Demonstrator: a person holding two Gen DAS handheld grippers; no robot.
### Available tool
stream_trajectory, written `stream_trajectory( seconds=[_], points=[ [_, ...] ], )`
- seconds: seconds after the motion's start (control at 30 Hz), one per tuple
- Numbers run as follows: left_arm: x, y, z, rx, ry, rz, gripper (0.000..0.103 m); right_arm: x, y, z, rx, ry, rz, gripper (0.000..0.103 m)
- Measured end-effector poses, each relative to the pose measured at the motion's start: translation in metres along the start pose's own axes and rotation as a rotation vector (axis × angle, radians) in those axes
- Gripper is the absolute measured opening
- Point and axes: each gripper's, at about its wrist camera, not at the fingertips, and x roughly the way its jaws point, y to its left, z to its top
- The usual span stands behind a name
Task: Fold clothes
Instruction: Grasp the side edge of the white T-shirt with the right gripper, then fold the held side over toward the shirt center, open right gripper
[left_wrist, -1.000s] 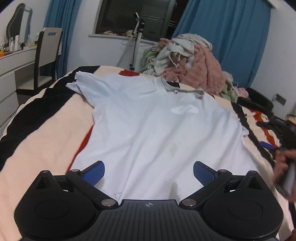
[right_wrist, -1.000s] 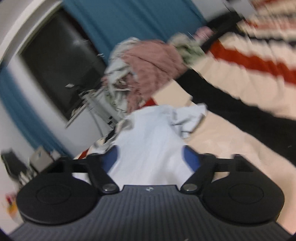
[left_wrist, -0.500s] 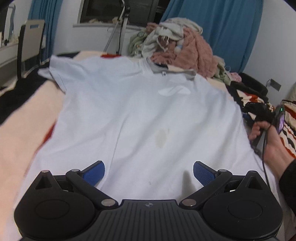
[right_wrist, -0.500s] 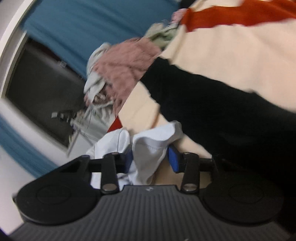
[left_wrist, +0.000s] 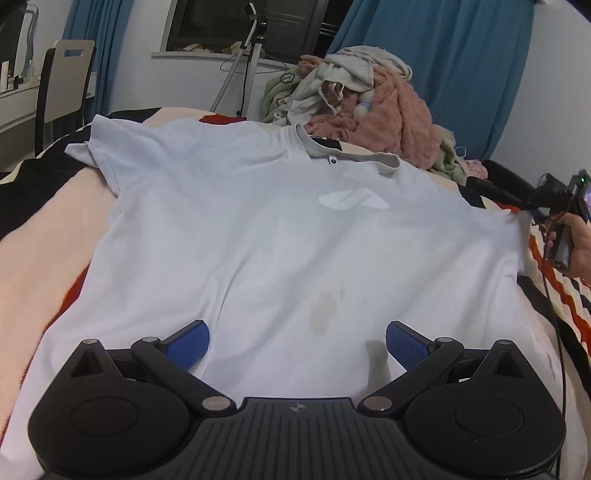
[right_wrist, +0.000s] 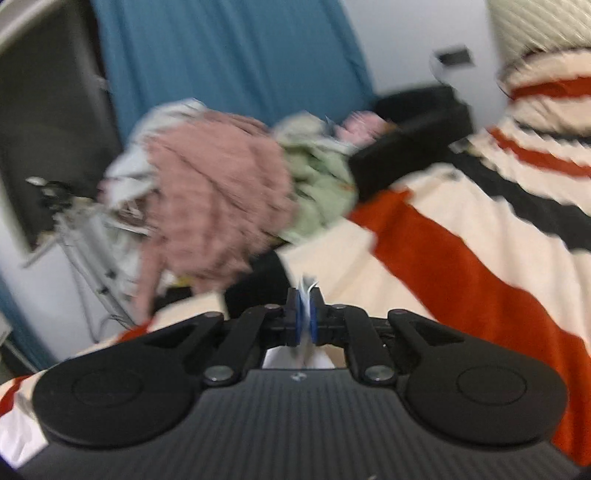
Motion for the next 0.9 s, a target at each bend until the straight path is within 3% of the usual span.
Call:
stream_trajectory(
  seconds=[0.03, 0.07, 0.1, 0.2, 0.4, 0.47, 0.6, 0.77, 0.9],
  points=[
    [-0.002, 0.000, 0.000, 0.002, -0.006, -0.002, 0.103, -0.007, -0.006, -0.007, 0.028, -0.010, -0.007, 0.047],
    [-0.005, 0.000, 0.000, 0.005, -0.014, -0.001, 0.103, -0.016, -0.011, -0.015, 0.055, -0.024, -0.016, 0.078],
    [-0.007, 0.000, 0.000, 0.009, -0.022, 0.001, 0.103, -0.024, -0.017, -0.023, 0.082, -0.038, -0.024, 0.086],
    [-0.016, 0.001, 0.000, 0.011, -0.047, -0.001, 0.103, -0.055, -0.036, -0.052, 0.182, -0.075, -0.009, 0.086],
    [-0.035, 0.009, -0.001, -0.012, -0.069, -0.006, 0.103, -0.089, -0.060, -0.136, 0.548, 0.058, 0.193, 0.085],
    [-0.041, 0.012, -0.002, -0.032, -0.070, -0.014, 0.103, -0.089, -0.049, -0.153, 0.516, 0.095, 0.183, 0.082],
    [-0.047, 0.012, -0.003, -0.044, -0.081, -0.018, 0.103, -0.092, -0.025, -0.162, 0.422, 0.064, 0.188, 0.085],
    [-0.040, 0.013, -0.002, -0.041, -0.073, -0.001, 0.103, -0.064, -0.021, -0.161, 0.420, 0.043, 0.296, 0.084],
    [-0.034, 0.014, -0.005, -0.044, -0.050, 0.017, 0.103, -0.032, -0.020, -0.156, 0.387, 0.000, 0.347, 0.071]
  ],
)
